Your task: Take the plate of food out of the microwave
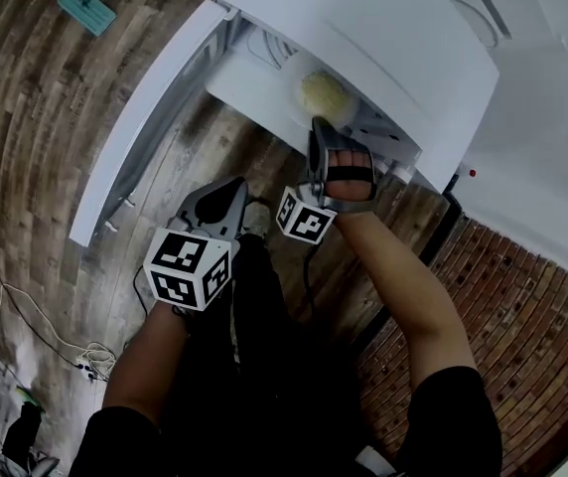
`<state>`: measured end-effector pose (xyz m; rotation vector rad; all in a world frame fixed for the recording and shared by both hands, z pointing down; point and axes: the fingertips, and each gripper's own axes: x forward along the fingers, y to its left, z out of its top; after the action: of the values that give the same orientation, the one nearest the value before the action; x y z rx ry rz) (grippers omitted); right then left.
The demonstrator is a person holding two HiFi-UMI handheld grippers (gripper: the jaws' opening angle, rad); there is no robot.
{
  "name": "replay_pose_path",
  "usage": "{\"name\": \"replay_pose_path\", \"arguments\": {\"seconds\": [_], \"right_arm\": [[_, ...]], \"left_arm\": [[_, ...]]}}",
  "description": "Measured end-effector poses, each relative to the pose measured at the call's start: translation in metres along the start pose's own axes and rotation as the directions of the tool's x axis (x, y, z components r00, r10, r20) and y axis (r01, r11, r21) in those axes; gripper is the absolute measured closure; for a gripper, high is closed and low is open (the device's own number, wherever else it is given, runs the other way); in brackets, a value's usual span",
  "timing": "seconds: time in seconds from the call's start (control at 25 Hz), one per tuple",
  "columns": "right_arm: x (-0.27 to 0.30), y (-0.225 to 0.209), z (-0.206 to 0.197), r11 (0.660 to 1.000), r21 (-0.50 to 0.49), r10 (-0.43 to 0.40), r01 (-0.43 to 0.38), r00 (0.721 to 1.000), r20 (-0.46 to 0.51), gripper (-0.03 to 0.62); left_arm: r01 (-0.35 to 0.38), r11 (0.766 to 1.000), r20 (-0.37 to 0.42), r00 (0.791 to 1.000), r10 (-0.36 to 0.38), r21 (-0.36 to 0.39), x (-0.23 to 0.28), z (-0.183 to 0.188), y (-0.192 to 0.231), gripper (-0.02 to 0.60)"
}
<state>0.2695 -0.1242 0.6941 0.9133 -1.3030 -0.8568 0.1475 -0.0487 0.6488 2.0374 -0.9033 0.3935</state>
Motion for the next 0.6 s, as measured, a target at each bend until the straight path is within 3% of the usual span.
{"name": "replay_pose_path", "arguments": {"seconds": [0.28,0.4,0.6], "right_arm": [[-0.073,-0.072,0.016,0.998,0.063,0.015,-0.017,0.999,0.036,0.571],[-0.119,-0.099,0.018,0.996,0.059,0.070,-0.072,0.997,0.035,0.562],[-0.154,-0.163,0.020,0.998,0.053,0.032,-0.033,0.999,0.027,0.569]], "left_arm": [[-0.093,0.982,0.076,0.994,0.081,0.167,-0.059,0.076,-0.031,0.583],[-0.088,0.982,0.106,0.992,0.070,0.167,-0.100,0.106,-0.063,0.583],[-0.059,0.977,0.182,0.983,0.022,0.203,-0.143,0.169,-0.108,0.583]]}}
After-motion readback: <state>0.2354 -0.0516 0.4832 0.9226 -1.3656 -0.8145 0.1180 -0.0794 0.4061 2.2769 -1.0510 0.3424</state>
